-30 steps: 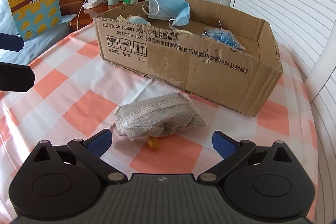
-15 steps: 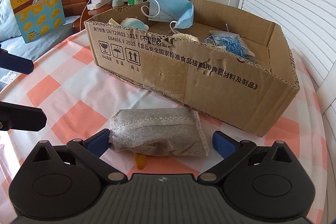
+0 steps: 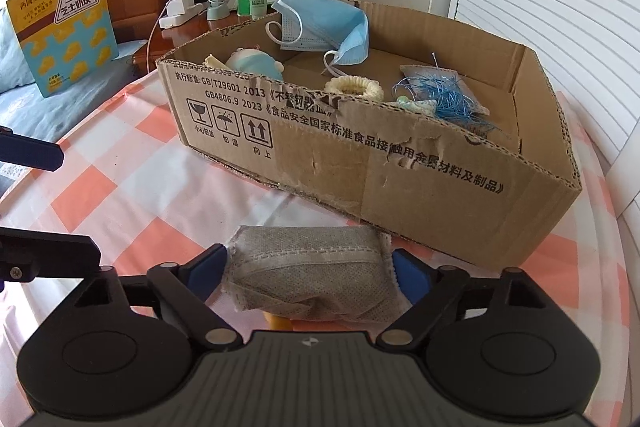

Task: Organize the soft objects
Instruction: 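Lower the right gripper onto the grey linen pouch and close it, then lift the grey pouch with the right gripper while the left grasps the small orange piece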

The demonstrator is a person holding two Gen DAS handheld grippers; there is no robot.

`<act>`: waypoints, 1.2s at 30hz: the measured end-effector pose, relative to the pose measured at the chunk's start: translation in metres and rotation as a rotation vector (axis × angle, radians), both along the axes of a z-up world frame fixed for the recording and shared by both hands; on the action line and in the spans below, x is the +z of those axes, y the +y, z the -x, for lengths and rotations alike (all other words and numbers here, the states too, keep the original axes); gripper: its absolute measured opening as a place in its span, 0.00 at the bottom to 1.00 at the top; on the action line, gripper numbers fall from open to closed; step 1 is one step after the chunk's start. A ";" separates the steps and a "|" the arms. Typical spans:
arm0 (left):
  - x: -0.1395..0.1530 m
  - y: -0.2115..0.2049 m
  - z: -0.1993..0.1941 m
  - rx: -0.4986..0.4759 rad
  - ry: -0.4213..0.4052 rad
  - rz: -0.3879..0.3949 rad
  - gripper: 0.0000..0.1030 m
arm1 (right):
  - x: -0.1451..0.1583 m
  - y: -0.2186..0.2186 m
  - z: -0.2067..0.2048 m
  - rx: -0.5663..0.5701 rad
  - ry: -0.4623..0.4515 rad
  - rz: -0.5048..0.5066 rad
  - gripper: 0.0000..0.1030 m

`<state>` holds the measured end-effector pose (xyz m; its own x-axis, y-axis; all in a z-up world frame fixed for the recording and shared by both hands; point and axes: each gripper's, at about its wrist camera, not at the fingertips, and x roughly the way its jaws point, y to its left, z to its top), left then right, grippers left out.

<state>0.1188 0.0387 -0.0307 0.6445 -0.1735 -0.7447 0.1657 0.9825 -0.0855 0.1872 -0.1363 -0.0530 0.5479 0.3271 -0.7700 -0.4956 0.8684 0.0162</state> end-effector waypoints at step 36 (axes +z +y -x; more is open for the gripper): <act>-0.014 -0.078 -0.001 -0.343 -0.064 -0.099 0.90 | 0.024 -0.067 0.047 -0.242 -0.075 0.055 0.58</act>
<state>0.1199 -0.0389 -0.0450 0.6074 -0.3168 -0.7285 0.4890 0.8718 0.0286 0.1405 -0.2033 -0.0294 0.6616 0.1380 -0.7371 -0.2712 0.9604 -0.0636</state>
